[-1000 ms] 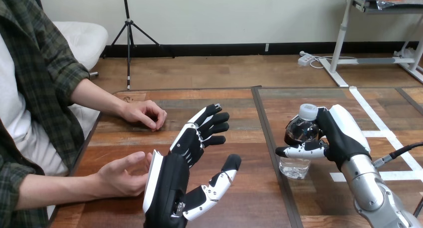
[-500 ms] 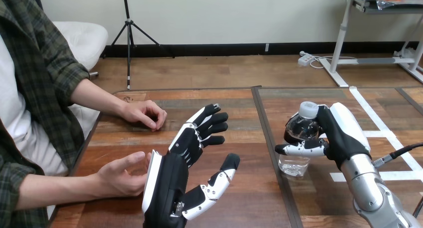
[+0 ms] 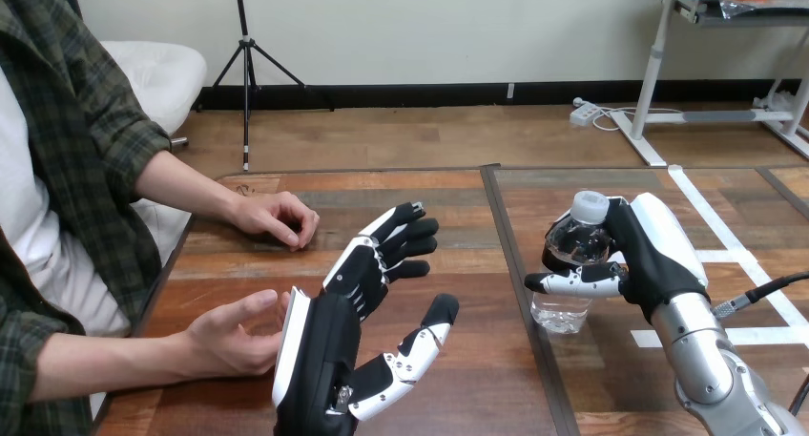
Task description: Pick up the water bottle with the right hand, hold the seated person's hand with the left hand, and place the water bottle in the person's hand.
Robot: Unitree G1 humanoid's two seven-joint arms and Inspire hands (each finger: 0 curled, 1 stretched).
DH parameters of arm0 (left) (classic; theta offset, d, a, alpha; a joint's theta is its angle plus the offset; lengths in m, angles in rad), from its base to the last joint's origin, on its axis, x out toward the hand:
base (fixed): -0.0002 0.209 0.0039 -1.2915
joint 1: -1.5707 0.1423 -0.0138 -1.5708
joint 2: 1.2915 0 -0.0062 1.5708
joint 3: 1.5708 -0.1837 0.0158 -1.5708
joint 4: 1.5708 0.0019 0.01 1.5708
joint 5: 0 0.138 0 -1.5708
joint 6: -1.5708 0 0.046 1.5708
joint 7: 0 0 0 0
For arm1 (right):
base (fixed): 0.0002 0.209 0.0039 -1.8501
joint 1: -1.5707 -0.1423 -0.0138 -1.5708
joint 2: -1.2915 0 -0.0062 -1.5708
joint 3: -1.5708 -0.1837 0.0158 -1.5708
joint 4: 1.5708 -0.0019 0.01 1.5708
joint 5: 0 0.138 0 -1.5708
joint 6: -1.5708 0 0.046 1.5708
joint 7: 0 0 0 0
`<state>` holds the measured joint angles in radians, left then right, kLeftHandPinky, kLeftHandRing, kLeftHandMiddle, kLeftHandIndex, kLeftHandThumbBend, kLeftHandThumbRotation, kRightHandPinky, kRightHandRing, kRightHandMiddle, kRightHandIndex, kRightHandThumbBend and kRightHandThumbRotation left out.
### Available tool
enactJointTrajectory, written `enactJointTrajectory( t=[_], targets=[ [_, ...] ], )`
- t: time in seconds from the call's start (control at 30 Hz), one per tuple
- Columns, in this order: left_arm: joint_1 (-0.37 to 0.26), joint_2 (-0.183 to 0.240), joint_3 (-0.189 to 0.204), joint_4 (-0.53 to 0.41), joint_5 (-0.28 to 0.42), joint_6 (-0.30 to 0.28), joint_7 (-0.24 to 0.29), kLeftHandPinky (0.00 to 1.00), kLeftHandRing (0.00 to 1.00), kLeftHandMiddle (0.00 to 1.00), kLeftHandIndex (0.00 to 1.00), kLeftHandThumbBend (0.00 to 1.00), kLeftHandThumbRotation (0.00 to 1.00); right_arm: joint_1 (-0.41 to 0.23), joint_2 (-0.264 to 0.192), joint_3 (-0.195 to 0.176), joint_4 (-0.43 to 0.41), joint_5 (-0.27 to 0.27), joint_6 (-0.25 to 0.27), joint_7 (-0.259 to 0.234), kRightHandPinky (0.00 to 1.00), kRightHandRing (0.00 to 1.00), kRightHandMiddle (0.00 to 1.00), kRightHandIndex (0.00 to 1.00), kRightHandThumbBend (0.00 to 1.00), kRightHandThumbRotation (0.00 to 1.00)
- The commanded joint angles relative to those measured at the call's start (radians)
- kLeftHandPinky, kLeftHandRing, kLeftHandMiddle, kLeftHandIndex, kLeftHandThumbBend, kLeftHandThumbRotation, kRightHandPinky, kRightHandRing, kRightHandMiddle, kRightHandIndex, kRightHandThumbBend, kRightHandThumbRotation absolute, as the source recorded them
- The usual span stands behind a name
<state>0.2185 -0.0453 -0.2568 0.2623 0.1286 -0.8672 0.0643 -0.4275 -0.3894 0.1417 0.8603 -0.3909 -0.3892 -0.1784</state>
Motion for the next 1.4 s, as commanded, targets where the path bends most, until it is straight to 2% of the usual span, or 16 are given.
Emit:
enactJointTrajectory(
  t=[0.0,0.17,0.37,0.47,0.67,0.8,1.07,1.37],
  targets=[
    [-0.011,-0.021,0.007,-0.057,0.007,0.002,0.004,0.68,0.75,0.77,0.78,0.39,0.00,-0.054,0.001,-0.020,-0.085,0.009,-0.039,-0.036,0.46,0.46,0.49,0.47,0.77,0.00],
    [-0.012,-0.011,0.018,-0.073,0.019,0.015,0.007,0.67,0.74,0.76,0.77,0.42,0.00,-0.050,0.000,-0.020,-0.108,0.006,-0.042,-0.038,0.46,0.46,0.49,0.47,0.77,0.00],
    [-0.012,0.023,0.043,-0.118,0.044,0.052,-0.001,0.66,0.75,0.77,0.75,0.48,0.00,-0.038,0.002,-0.025,-0.163,0.014,-0.018,-0.020,0.46,0.46,0.49,0.47,0.77,0.00],
    [-0.014,0.040,0.063,-0.140,0.060,0.068,-0.002,0.67,0.76,0.77,0.75,0.52,0.00,-0.031,0.004,-0.028,-0.189,0.022,-0.016,-0.011,0.46,0.46,0.49,0.47,0.77,0.00],
    [-0.028,0.085,0.119,-0.174,0.144,0.081,0.017,0.68,0.77,0.78,0.75,0.60,0.00,-0.016,0.008,-0.031,-0.245,0.031,-0.005,0.007,0.45,0.46,0.49,0.47,0.77,0.00],
    [-0.022,0.110,0.156,-0.215,0.193,0.123,0.028,0.68,0.77,0.79,0.76,0.64,0.00,-0.006,0.009,-0.031,-0.281,0.032,-0.004,0.013,0.45,0.46,0.49,0.47,0.77,0.00],
    [-0.021,0.146,0.190,-0.239,0.165,0.138,0.020,0.68,0.77,0.80,0.76,0.71,0.00,0.011,0.013,-0.031,-0.339,0.040,-0.005,0.035,0.45,0.45,0.49,0.47,0.76,0.00],
    [-0.013,0.184,0.237,-0.252,0.172,0.142,0.026,0.65,0.78,0.81,0.77,0.75,0.00,0.020,0.012,-0.024,-0.367,0.050,-0.055,0.043,0.44,0.45,0.48,0.46,0.76,0.00]
  ],
)
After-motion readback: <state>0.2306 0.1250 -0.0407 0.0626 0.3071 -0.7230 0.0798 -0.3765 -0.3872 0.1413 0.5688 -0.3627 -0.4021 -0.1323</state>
